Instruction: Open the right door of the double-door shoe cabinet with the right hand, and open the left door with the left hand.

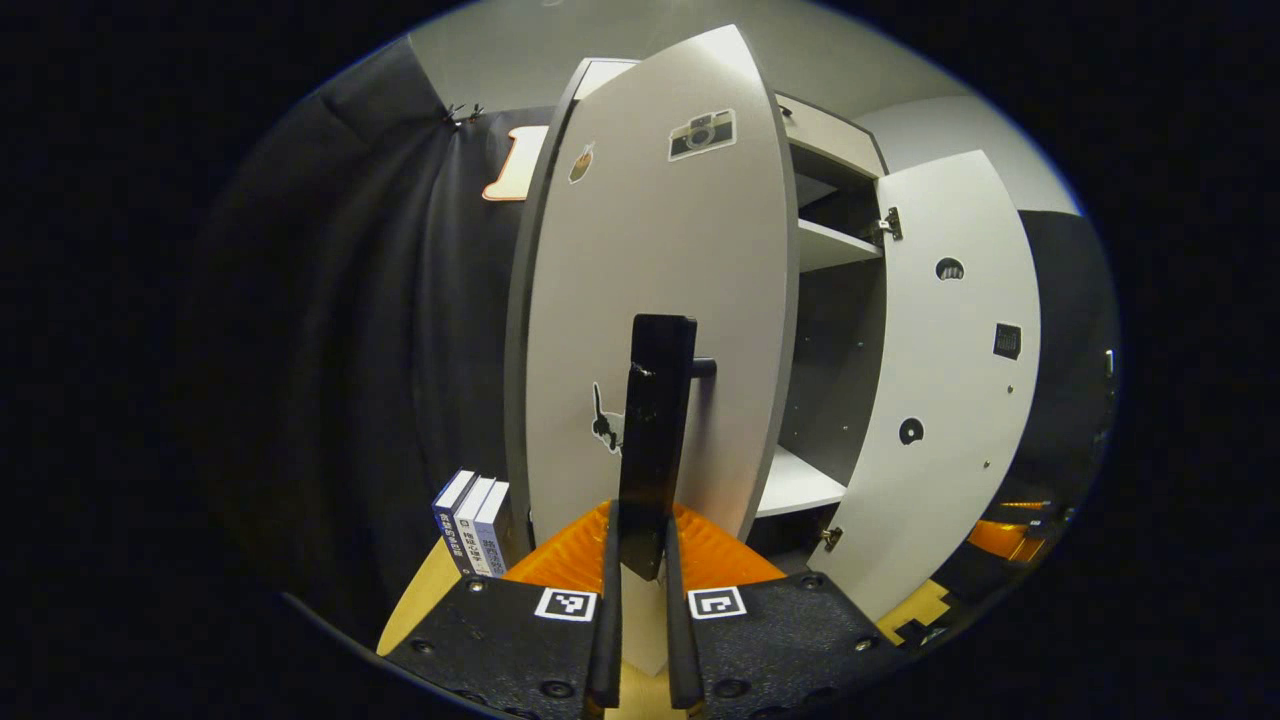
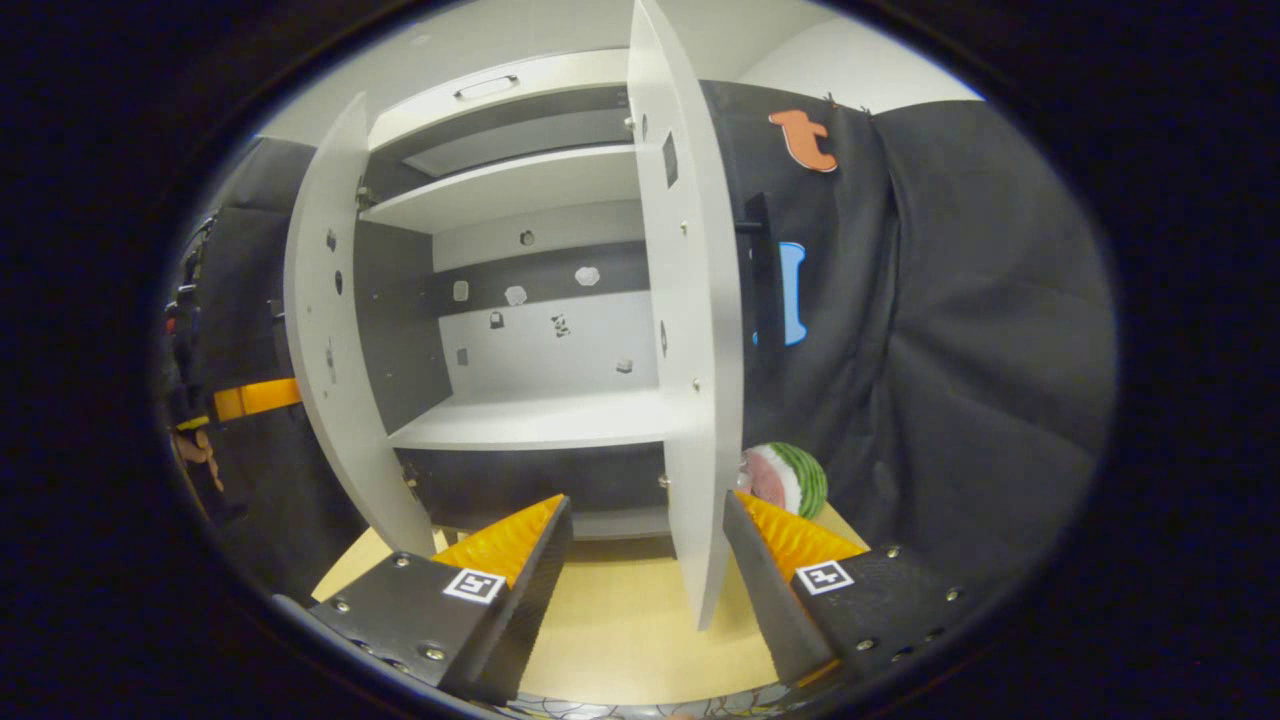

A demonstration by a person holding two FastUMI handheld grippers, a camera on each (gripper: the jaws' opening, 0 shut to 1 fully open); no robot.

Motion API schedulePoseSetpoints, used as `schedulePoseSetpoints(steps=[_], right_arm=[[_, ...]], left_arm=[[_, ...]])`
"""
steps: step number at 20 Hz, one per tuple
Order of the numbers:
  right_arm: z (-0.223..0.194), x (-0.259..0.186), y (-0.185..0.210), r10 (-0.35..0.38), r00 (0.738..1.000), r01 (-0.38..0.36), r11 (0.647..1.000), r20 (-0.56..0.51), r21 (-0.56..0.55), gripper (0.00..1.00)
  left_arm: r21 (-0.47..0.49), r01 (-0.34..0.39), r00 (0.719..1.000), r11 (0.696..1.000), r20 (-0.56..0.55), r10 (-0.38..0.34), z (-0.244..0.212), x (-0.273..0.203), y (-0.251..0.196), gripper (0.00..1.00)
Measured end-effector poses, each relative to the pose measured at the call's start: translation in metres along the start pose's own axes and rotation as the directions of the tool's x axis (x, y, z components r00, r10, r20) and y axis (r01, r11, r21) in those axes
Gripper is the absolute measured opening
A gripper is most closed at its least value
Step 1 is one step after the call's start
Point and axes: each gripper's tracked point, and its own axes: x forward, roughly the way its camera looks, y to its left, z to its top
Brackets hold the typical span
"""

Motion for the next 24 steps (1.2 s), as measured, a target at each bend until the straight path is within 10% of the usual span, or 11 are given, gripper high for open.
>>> schedulePoseSetpoints(steps=[24], right_arm=[[0.012,-0.008,0.057,0.129,0.991,-0.129,0.992,0.026,-0.011,0.9]], left_arm=[[0.155,-0.215,0.976,0.964,0.06,0.208,0.004,-0.022,0.083,0.0]])
